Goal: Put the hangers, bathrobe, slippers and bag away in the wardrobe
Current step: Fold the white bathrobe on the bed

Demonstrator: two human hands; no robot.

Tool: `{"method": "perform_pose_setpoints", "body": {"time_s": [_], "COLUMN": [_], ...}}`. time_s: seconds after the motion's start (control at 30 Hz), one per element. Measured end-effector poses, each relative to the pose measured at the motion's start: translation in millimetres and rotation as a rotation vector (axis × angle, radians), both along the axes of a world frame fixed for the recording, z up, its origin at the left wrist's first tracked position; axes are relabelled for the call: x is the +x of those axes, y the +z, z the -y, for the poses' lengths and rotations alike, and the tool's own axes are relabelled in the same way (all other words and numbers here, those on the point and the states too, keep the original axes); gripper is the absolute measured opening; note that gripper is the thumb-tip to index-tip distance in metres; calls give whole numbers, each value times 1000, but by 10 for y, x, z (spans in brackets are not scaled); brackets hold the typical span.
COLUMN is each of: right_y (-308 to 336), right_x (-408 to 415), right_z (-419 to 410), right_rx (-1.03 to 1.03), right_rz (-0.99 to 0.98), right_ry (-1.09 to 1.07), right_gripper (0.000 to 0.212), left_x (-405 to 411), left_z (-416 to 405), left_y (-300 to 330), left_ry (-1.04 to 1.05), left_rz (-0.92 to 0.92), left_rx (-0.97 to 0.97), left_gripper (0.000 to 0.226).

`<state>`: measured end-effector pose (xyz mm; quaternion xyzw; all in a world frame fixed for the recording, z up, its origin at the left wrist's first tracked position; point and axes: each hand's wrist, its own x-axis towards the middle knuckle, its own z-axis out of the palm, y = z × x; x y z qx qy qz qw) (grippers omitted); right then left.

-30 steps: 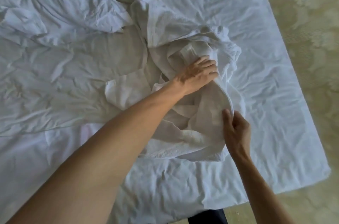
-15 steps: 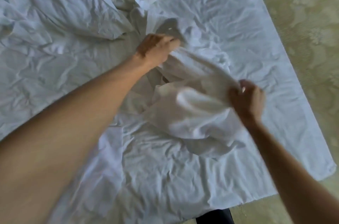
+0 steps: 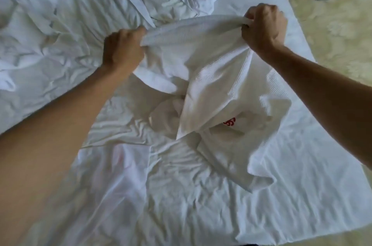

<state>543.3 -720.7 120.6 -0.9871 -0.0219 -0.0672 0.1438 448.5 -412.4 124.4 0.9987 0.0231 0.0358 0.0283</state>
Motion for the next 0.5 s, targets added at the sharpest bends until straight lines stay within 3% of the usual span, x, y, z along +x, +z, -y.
{"method": "perform_pose_setpoints", "body": {"time_s": [0.17,0.27,0.37,0.5], "right_y": [716,838,460,-630], "right_x": [333,343,65,-877], "right_z": [-184,-251,-248,-72], "right_rx": [38,147,272,116], "right_rz": [104,48,-69,-414], "right_ry": [-44,-100,-141,35], "right_gripper": [42,42,40,27], "left_x": [330,241,-64,-956], "left_z": [-323,-341,-368,-336], "left_y": [754,796,354,-619], "left_ry": [82,105,138,111], "left_rz": [114,93,-35,-397], "left_rx": [70,33,-57,-102], "left_gripper": [38,38,40,49]}}
